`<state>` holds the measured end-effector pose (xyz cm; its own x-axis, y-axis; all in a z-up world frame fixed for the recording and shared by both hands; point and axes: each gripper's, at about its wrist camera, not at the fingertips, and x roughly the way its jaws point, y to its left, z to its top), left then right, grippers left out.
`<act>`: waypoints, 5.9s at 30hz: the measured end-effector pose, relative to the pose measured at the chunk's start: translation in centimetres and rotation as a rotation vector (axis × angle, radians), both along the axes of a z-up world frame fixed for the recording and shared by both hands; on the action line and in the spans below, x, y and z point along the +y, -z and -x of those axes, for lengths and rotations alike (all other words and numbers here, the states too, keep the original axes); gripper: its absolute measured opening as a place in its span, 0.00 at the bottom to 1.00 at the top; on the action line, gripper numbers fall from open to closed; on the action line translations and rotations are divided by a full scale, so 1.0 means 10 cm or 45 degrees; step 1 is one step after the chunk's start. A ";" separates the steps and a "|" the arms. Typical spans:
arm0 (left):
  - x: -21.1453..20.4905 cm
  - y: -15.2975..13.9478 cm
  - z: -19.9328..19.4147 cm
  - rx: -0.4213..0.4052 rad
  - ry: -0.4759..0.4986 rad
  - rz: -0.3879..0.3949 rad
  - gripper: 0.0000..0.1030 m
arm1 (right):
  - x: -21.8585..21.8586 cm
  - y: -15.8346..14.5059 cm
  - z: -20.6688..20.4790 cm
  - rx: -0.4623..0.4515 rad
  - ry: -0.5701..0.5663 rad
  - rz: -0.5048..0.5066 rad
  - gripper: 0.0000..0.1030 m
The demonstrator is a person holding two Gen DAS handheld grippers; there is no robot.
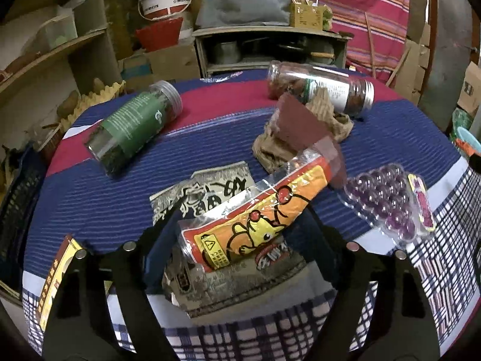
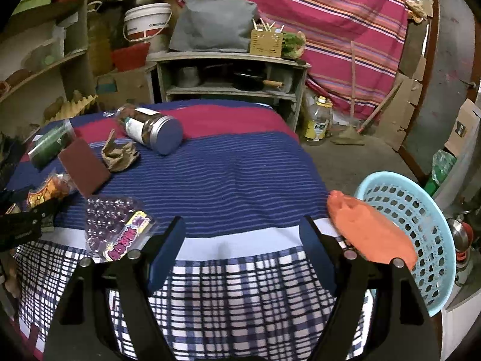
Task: Collect trash
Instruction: 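Grasp the orange snack bag with the left tool, then grasp the second brown pad with right tool while left tool holds snack bag, then carry the snack bag and brown pad over the blue basket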
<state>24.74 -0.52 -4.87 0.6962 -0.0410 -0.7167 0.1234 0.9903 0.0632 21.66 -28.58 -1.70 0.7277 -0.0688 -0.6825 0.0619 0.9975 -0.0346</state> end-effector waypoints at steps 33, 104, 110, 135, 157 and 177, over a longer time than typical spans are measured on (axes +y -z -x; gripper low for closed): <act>0.41 -0.47 0.23 -0.126 -0.039 0.107 0.23 | 0.62 0.04 -0.22 0.019 -0.125 -0.045 0.75; 0.96 -0.47 0.08 -0.121 -0.156 0.146 0.32 | 1.85 0.01 -1.01 0.075 -0.331 0.045 0.38; 0.90 -0.48 0.08 -0.120 -0.155 0.125 0.31 | 1.65 0.07 -1.03 0.115 -0.339 -0.048 0.17; -0.04 -0.88 0.44 -0.189 -0.123 0.091 0.30 | 0.28 -0.45 -0.17 -0.035 -0.292 -0.080 0.15; -1.47 -0.88 0.46 -0.194 0.112 0.070 0.30 | -1.40 -0.50 0.31 -0.072 0.011 -0.097 0.15; -3.43 -0.75 0.55 -0.174 0.532 0.117 0.30 | -2.71 -0.22 0.76 -0.087 0.260 -0.171 0.15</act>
